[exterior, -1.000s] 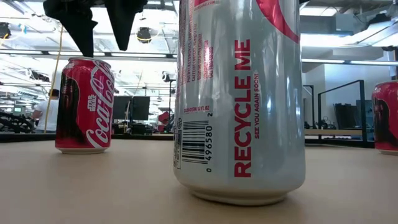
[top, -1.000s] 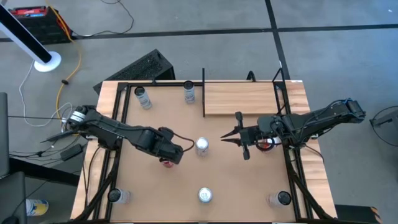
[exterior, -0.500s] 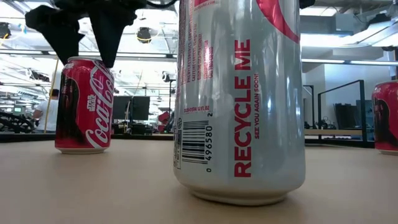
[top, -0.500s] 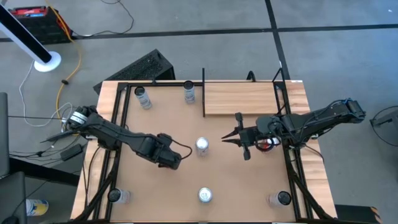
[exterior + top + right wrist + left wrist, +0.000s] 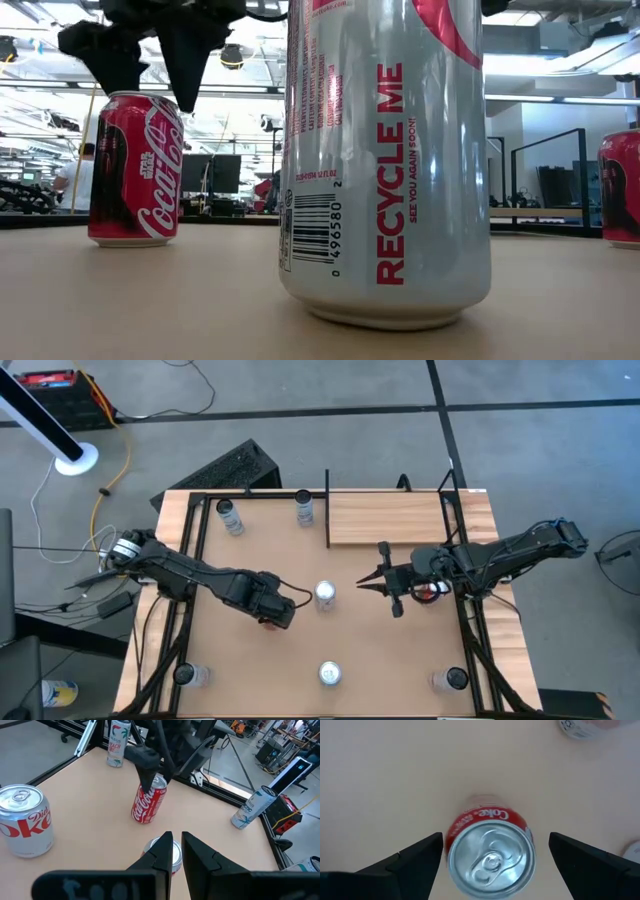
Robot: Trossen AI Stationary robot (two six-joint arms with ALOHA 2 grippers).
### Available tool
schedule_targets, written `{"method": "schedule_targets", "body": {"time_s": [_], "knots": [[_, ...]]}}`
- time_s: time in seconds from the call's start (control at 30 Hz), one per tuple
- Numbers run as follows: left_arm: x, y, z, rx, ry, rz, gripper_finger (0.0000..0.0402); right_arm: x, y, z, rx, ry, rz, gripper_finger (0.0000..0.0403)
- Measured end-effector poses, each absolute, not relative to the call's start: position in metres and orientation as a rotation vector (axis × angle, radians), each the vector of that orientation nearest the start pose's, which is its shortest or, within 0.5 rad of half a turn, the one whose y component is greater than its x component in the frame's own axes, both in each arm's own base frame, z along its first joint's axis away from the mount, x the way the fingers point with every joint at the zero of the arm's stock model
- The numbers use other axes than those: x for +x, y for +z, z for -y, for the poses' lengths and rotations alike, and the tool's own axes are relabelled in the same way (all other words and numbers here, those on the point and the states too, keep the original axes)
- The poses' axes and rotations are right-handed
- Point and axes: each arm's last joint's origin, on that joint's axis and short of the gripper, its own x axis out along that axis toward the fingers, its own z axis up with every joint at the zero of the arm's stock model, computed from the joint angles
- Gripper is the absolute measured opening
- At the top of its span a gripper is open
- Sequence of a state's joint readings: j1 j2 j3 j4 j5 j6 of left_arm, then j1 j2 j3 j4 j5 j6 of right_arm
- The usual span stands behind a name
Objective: Place canned beverage on shelf
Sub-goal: Put the left red soda can on the shelf
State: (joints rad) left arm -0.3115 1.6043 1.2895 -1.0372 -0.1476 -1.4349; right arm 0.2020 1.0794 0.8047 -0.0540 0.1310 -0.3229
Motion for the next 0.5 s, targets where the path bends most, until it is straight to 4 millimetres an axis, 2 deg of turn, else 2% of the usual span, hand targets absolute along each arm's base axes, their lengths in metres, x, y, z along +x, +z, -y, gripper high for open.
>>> {"method": "schedule_targets", "body": {"time_s": [0.2, 0.5], "knots": [[0.288, 0.234, 0.088, -0.948, 0.756, -1.145, 0.0325, 0.235, 0.296, -0.044, -0.374, 0.122, -0.31, 0.0064], [0.293, 0.236, 0.078, -0.883, 0.644, -1.204, 0.0298, 0.235, 0.296, -0.044, -0.375, 0.122, -0.31, 0.0064]]}}
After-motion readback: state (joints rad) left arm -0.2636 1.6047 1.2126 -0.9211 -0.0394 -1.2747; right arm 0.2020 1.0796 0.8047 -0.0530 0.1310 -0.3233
